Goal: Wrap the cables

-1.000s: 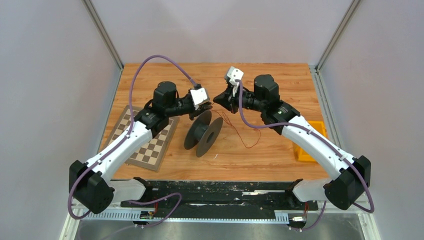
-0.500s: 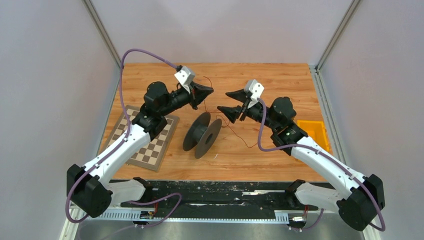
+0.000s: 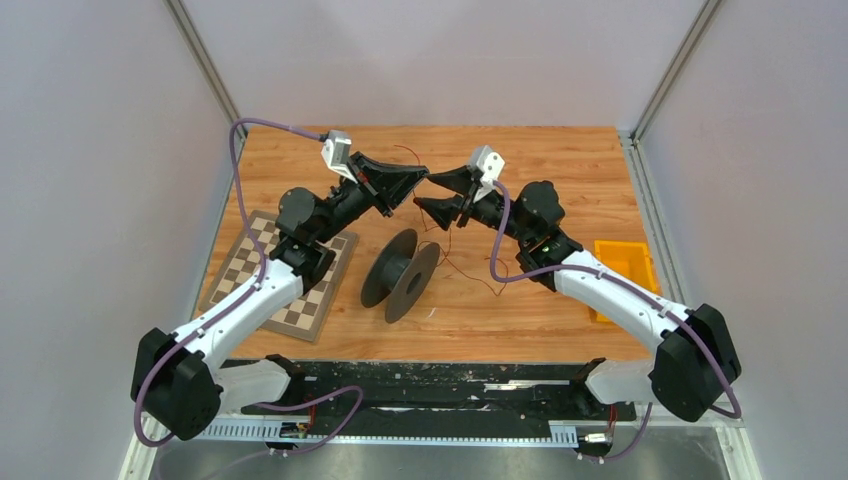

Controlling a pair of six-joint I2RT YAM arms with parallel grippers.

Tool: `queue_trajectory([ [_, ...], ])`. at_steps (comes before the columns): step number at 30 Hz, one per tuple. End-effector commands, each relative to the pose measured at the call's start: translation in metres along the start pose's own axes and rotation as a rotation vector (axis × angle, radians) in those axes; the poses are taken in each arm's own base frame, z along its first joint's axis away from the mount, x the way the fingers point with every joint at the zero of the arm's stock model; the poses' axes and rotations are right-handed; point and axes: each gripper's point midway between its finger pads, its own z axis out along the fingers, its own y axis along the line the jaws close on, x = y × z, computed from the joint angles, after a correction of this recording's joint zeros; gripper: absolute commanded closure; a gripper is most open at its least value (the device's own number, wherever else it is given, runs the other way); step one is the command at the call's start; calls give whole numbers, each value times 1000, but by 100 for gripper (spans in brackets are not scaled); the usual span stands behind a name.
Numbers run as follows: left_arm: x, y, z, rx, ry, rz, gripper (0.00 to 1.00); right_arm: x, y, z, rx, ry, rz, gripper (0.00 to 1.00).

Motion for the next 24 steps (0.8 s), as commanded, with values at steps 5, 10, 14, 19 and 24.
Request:
queue_trajectory([
  [5, -8, -7, 1, 50, -57, 23, 100, -37, 12, 14, -39, -87, 4, 46],
  [10, 0, 7, -1, -1, -22, 60, 100, -40, -13, -3, 123, -35, 25, 46],
  [14, 0, 12, -3, -11, -28, 42, 100, -40, 4, -8, 29, -30, 34, 44],
  [19, -3, 9, -2, 0, -39, 33, 100, -34, 16, -1, -43, -19, 82, 44],
  [24, -5, 5, -2, 16, -46, 22, 100, -29, 21, 15, -85, -9, 118, 46],
])
